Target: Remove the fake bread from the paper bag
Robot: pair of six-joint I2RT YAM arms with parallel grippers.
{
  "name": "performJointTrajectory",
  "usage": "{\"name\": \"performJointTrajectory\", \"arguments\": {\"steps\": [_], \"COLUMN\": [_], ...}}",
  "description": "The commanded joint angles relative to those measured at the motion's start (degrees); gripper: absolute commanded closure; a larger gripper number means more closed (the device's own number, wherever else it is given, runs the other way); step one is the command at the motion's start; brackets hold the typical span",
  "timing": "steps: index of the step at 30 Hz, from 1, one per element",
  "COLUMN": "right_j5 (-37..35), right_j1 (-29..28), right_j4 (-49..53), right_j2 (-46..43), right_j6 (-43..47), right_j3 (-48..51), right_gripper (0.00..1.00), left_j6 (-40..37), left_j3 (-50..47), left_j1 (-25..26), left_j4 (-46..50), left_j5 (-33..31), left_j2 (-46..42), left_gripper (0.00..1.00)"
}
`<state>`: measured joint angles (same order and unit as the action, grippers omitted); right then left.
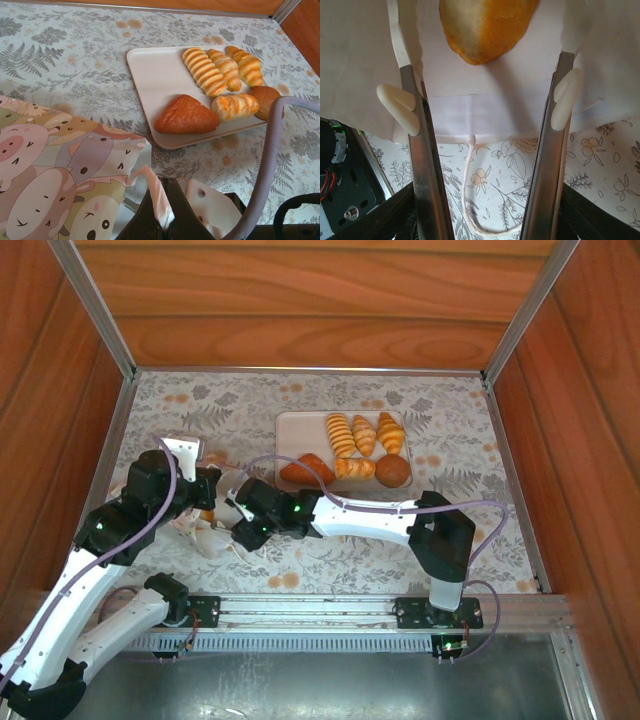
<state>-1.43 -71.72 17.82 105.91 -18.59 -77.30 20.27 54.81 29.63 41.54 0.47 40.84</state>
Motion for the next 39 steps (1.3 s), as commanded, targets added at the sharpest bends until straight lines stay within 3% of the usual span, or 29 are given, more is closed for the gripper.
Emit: {"name": "performJointTrajectory", "arguments": {"steps": [1,8,11,15,26,32,39], "right_j5": [0.5,0.0,-1.5,-2.2,-1.4,-1.8,-3.4], "right_j1": [-0.6,-0.5,-0.5,-0.5,-0.5,-0.4,-0.4], "right_j4": [0.0,5.5,9.4,9.9,18.5,20.4,24.2], "right_j2": [2.8,8.6,9.9,7.5,0.3,-3.1,0.6], "right_j6": [0.3,0.9,1.2,1.5,0.1,0.6,1.5], "right_j3": [-3.7,-10.4,-12.7,-11.5,-9.4,-7.2,-9.4], "right_gripper": [0.36,0.35,0.39,0.48,0.47,0.47,0.45], "left_j6": [-0.8,-0.6,-0.3,0.4,1.4,1.7,1.6], "left_j3": [1.8,2.6,2.4,1.1,-1.4,-1.7,-1.3], "left_j1": [0.3,0.3,0.3,0.2,0.3,0.3,0.3], "left_j4": [-1.4,-1.4,-1.4,-1.3,-1.2,-1.2,-1.3], "left_j5": [0.8,1.6,0.7,-2.8,-8.6,-8.7,-3.6], "left_j2": [-0.3,0.6,0.3,-1.0,-1.9,-2.6,-3.1], "left_gripper": [1.00,1.00,1.00,1.00,1.00,1.00,1.00]}}
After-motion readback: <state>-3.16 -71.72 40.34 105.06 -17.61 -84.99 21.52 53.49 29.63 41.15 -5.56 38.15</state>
